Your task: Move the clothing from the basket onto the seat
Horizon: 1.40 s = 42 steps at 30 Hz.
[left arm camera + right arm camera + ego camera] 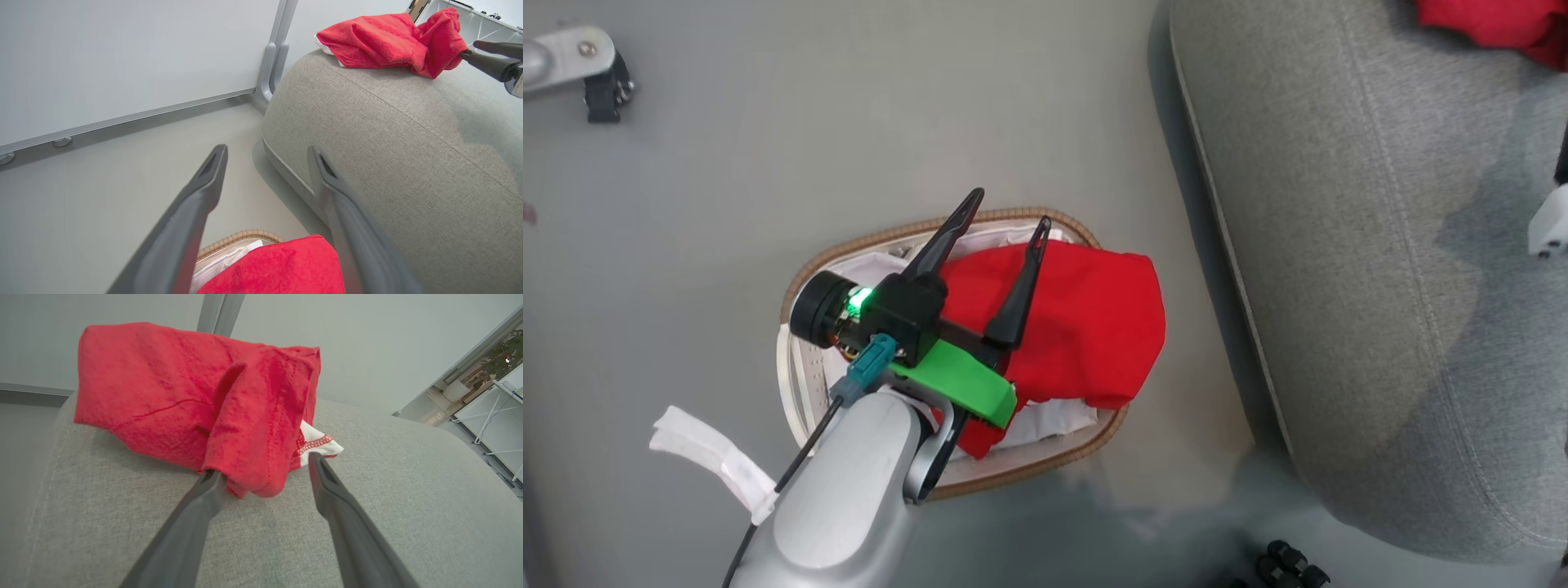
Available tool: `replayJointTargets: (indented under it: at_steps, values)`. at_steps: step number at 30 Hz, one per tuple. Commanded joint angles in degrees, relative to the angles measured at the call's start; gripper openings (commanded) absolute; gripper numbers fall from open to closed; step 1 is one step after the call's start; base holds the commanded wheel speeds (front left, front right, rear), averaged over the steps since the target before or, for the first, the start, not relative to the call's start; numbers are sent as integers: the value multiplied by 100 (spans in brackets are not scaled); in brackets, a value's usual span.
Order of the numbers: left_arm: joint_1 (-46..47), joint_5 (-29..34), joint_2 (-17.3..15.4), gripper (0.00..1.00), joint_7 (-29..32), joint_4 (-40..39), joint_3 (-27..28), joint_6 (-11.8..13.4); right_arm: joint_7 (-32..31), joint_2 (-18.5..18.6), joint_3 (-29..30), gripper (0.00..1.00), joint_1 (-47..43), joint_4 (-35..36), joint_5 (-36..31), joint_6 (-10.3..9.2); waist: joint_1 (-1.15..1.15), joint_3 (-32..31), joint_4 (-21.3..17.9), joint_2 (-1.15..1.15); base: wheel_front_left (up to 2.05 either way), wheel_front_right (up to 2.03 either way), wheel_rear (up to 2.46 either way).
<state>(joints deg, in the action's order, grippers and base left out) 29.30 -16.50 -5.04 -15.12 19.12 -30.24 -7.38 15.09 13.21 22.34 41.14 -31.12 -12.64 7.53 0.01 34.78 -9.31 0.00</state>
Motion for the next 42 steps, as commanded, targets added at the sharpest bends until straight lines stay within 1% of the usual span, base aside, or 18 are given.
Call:
replayJointTargets:
  at_steps: [1, 8, 16, 18, 19, 24, 30, 35, 38, 42]
  values:
    - [-112, -14, -25, 100, -4, 4, 45, -20, 12, -34, -39, 100, -176, 54, 37, -8, -1, -281, -47, 0, 0, 0, 0]
    - [-358, -106, 41, 100, -4, -2, 276, -20, 12, -56, -393, 100, -694, 353, 134, -8, -1, -912, 26, 0, 0, 0, 0]
    - [-733, -181, 125, 100, -5, -44, 709, -20, 12, -84, -803, 100, -820, 540, 293, -8, -1, -1696, 266, 0, 0, 0, 0]
    - [-845, -179, 140, 100, -4, -54, 848, -20, 12, -141, -885, 100, -800, 562, 324, -8, -1, -1871, 333, 0, 0, 0, 0]
    - [-980, -178, 150, 100, -5, -64, 1014, -21, 12, -223, -955, 100, -821, 597, 366, -8, -1, -2039, 391, 0, 0, 0, 0]
    - [-1335, -147, 180, 100, -4, -87, 1486, -20, 12, -508, -1104, 100, -1035, 763, 445, -8, -1, -2425, 536, 0, 0, 0, 0]
    - [-1782, -90, 203, 100, -4, -141, 2114, 7, 12, -856, -1215, 100, -1488, 1008, 582, -8, -1, -2751, 646, 0, 0, 0, 0]
    - [-2101, -41, 210, 100, -4, -178, 2595, 25, 12, -1003, -1425, 100, -1910, 1146, 739, -8, -1, -2869, 674, 0, 0, 0, 0]
    - [-2253, -112, 213, 100, -4, -152, 2707, 19, 12, -1022, -1606, 100, -2176, 1113, 1036, -8, -1, -2922, 697, 0, 0, 0, 0]
    - [-2394, -187, 212, 100, -4, -144, 2676, 11, 12, -1021, -1783, 100, -2453, 1084, 1372, -8, -1, -2979, 734, 0, 0, 0, 0]
